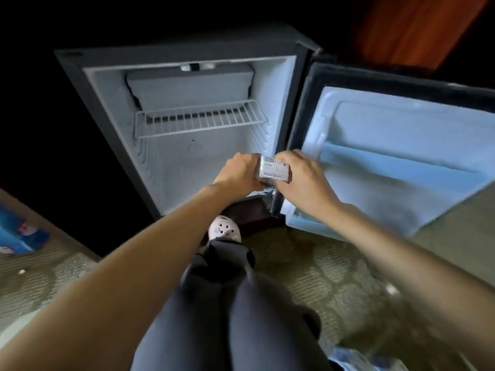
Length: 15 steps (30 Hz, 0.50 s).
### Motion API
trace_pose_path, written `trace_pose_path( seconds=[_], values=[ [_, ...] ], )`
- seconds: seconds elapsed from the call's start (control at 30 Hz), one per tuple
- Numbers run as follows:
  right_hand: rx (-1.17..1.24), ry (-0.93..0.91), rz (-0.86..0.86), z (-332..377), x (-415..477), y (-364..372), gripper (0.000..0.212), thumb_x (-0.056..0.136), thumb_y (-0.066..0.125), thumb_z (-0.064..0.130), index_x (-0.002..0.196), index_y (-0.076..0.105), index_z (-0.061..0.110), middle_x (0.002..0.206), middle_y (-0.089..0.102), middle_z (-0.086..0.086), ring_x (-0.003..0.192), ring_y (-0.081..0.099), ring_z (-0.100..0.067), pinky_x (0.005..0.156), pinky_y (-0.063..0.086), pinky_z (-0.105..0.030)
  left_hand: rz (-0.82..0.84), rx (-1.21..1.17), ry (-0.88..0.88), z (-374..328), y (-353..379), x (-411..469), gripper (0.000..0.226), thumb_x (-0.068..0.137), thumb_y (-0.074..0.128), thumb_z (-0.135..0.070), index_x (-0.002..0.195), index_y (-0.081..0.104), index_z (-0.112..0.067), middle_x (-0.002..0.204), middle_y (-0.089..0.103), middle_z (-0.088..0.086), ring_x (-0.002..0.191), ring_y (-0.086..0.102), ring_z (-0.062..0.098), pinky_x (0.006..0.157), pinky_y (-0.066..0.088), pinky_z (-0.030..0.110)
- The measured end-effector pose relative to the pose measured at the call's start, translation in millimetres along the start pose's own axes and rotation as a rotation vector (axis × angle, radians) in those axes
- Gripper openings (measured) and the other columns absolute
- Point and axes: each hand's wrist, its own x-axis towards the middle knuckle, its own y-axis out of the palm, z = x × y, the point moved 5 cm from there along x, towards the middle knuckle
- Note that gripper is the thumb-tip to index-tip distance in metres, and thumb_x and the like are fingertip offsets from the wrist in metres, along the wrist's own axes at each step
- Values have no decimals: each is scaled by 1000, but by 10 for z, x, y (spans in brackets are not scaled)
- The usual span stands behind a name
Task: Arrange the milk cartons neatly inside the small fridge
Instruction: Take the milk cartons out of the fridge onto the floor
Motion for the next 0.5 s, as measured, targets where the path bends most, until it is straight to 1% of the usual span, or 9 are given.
trace_pose_path(
  seconds=[0.07, 0.13, 0.2, 0.27, 0.33, 0.43, 0.5],
  values=[
    [-40, 29, -5, -76, -275, -341, 38, 81, 64, 6, 118, 56, 9, 112, 55, -13, 101, 55, -28, 75, 39, -29, 31, 25, 69, -425, 25, -143, 36, 75, 73, -18, 107, 61, -8, 109, 66, 14, 100, 62, 32, 78, 47, 32],
    [-79, 69, -20, -183, -562, -669, 38, 81, 64, 7, 118, 56, 9, 110, 54, -14, 99, 56, -31, 77, 39, -31, 69, 42, 143, -842, 110, -286, 34, 75, 72, -14, 106, 61, -6, 107, 66, 15, 98, 62, 32, 74, 44, 30],
    [-98, 133, -31, -322, -869, -958, 35, 81, 66, 12, 114, 56, 10, 107, 54, -12, 96, 56, -30, 75, 37, -31, 106, 49, 207, -1214, 266, -432, 32, 73, 72, -11, 103, 62, -5, 103, 68, 14, 92, 63, 29, 67, 39, 26],
    [-99, 194, -32, -473, -1216, -1190, 32, 81, 68, 19, 110, 57, 11, 103, 55, -10, 94, 55, -29, 75, 39, -32, 152, 56, 246, -1536, 495, -589, 30, 74, 72, -10, 102, 62, -5, 101, 67, 13, 89, 61, 27, 66, 37, 26],
    [-96, 251, -24, -625, -1598, -1360, 30, 81, 69, 23, 106, 57, 11, 101, 56, -10, 91, 56, -29, 76, 42, -35, 198, 54, 279, -1824, 777, -784, 29, 76, 70, -12, 104, 61, -5, 105, 67, 14, 96, 61, 30, 68, 38, 27],
    [-97, 361, -4, -852, -2193, -1488, 27, 80, 70, 19, 100, 58, 5, 99, 57, -14, 88, 57, -30, 68, 37, -31, 280, 17, 317, -2157, 1228, -1136, 26, 78, 65, -8, 103, 63, -3, 106, 68, 16, 100, 62, 31, 67, 35, 24],
    [-98, 442, 5, -1002, -2589, -1511, 28, 79, 68, 13, 103, 57, 4, 103, 58, -15, 93, 57, -31, 71, 37, -31, 349, -10, 333, -2305, 1553, -1363, 26, 76, 64, -4, 102, 64, -2, 104, 69, 17, 99, 63, 31, 67, 37, 25]
  ],
)
